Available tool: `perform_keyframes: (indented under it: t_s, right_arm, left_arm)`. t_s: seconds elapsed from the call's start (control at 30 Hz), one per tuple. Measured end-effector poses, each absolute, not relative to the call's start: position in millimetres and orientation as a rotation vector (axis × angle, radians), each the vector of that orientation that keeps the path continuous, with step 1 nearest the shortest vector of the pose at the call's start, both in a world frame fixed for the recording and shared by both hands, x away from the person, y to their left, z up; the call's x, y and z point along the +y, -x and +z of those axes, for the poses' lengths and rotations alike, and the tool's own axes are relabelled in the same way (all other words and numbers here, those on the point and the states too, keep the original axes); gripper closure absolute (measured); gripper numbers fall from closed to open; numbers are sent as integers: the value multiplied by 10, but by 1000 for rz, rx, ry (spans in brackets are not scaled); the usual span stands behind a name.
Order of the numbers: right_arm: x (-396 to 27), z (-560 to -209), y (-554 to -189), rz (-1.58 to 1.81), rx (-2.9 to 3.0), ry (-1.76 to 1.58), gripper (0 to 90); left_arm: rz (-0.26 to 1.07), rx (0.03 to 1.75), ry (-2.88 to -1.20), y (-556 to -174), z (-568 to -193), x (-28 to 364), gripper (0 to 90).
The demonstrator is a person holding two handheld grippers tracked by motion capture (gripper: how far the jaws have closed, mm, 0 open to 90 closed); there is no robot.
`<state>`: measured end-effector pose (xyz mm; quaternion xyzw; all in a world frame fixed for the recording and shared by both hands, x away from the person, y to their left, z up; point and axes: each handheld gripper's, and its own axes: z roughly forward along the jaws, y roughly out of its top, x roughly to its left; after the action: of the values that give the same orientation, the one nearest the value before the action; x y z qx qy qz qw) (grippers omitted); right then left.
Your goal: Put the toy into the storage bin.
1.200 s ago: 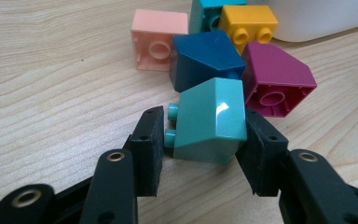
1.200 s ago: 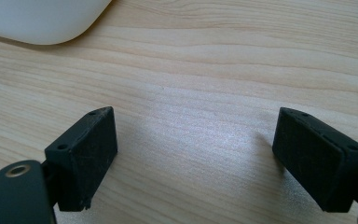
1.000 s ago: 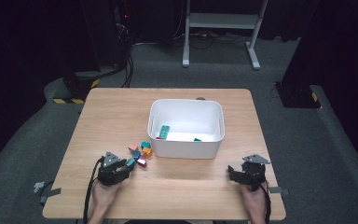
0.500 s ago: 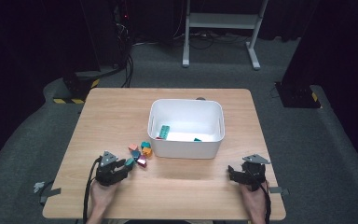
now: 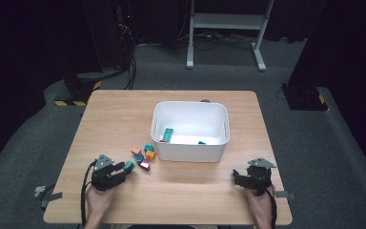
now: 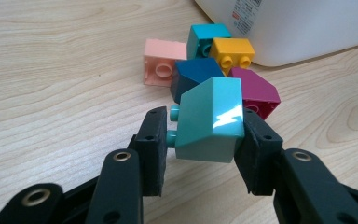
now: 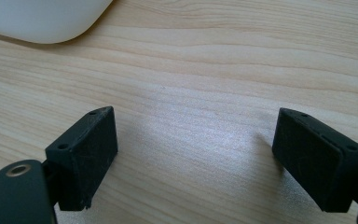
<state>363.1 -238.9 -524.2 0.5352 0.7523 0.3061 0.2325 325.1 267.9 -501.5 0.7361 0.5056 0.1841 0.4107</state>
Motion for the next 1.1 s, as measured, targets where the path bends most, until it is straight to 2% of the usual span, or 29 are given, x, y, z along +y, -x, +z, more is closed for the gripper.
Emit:
perform_keyframes:
  t_s: [0.43, 1.1]
  right_arm:
    - [-2366, -5240, -3627, 835, 2076, -1439, 138]
    - [-2380, -5243, -3639, 848, 2081, -1460, 137]
  left_arm:
    - [436, 1316, -1789, -3204, -4881, 2813, 574]
    - [423, 1270, -1766, -3267, -4601, 2821, 574]
